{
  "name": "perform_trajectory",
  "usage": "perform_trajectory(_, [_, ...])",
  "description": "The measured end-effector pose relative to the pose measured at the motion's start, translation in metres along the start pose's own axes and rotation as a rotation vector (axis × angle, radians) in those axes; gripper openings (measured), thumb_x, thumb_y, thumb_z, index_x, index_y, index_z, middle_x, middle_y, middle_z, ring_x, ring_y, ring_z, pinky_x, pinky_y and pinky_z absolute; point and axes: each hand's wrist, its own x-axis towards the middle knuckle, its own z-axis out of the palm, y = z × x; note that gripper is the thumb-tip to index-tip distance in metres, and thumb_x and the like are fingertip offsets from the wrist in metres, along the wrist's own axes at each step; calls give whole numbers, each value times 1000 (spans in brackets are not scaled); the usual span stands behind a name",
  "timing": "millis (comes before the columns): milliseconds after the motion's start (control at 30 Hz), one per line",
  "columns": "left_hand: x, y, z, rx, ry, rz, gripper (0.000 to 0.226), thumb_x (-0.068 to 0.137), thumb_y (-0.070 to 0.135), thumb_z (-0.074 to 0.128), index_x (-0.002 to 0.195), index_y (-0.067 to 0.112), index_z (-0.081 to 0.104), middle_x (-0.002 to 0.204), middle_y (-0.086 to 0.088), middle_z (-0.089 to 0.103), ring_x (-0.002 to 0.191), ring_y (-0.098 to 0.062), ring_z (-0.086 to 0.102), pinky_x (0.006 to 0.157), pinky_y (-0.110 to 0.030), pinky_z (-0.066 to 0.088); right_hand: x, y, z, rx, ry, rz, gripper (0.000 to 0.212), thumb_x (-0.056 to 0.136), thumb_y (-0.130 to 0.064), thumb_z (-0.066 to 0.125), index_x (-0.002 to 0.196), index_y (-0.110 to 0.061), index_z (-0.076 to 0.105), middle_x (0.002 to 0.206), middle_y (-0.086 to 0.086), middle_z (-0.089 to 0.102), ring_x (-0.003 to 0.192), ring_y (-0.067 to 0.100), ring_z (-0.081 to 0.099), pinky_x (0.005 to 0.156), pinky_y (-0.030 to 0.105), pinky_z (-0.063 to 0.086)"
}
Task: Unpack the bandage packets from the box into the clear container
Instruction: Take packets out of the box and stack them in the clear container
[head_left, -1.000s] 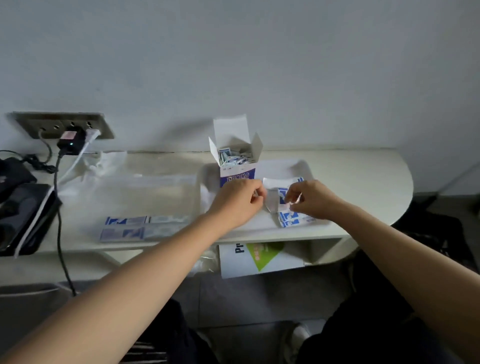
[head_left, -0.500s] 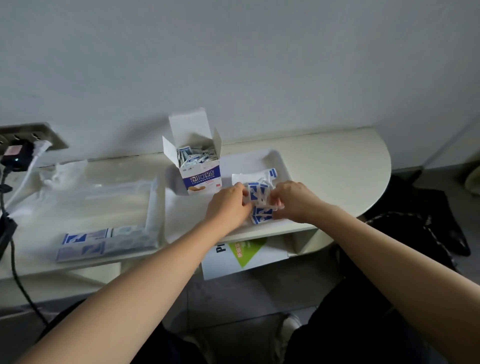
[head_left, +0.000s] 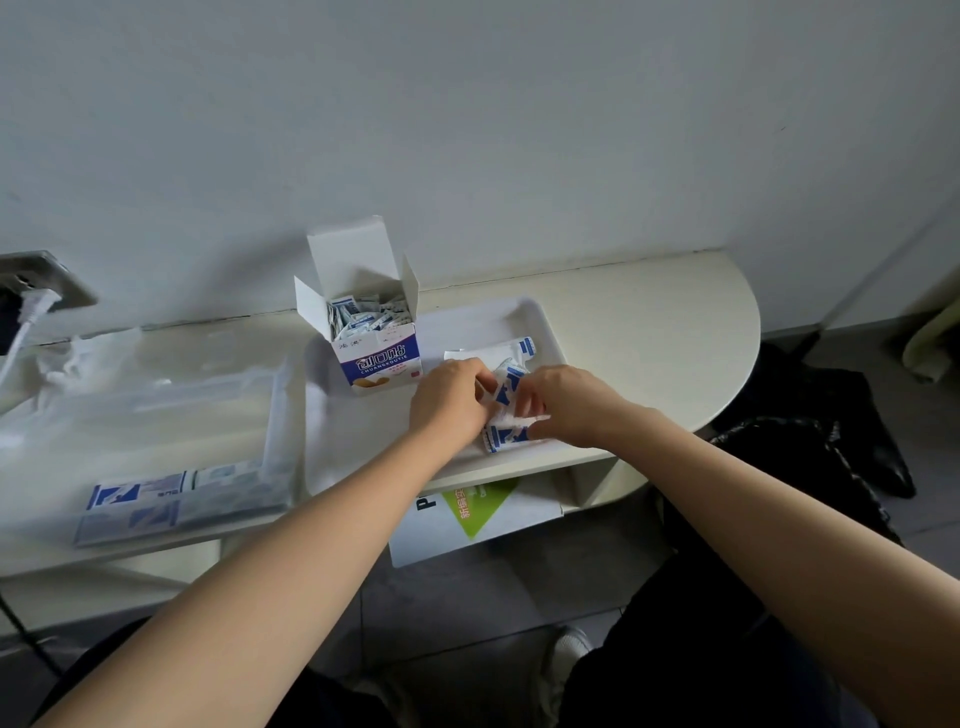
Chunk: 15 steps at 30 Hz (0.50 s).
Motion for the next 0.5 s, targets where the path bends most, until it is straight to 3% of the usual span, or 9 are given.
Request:
perform_trajectory(133, [-1, 0, 1, 18, -26, 50, 12, 84, 21, 65, 95, 24, 68, 101, 0, 65, 88, -20, 62, 77, -32, 52, 3, -1, -1, -21, -21, 7, 18, 79, -23, 72, 97, -20, 68, 92, -7, 55, 87, 13, 53, 77, 26, 44])
perform_trajectory(267, [-2, -1, -1, 9, -25, 48, 14, 84, 19, 67, 97, 24, 69, 101, 2, 70, 91, -19, 64, 80, -32, 52, 0, 0, -3, 15, -10, -1, 15, 79, -21, 73, 93, -19, 67, 93, -5, 64, 88, 15, 58, 76, 26, 46])
perform_trajectory(433, [-3, -4, -9, -17, -32, 50, 15, 82, 17, 66, 93, 27, 72, 97, 7, 72, 89, -16, 65, 80, -28, 52, -5, 1, -7, 84, 43, -53, 16, 74, -16, 75, 79, -24, 62, 78, -9, 57, 74, 12, 53, 59, 16, 36])
perform_trajectory(500, [-3, -4, -12, -10, -49, 64, 14, 82, 18, 67, 92, 28, 73, 96, 7, 72, 87, -15, 65, 79, -29, 53, -5, 0, -7, 80, 87, -70, 15, 74, -17, 76, 83, -23, 65, 79, -10, 59, 76, 13, 55, 63, 21, 39])
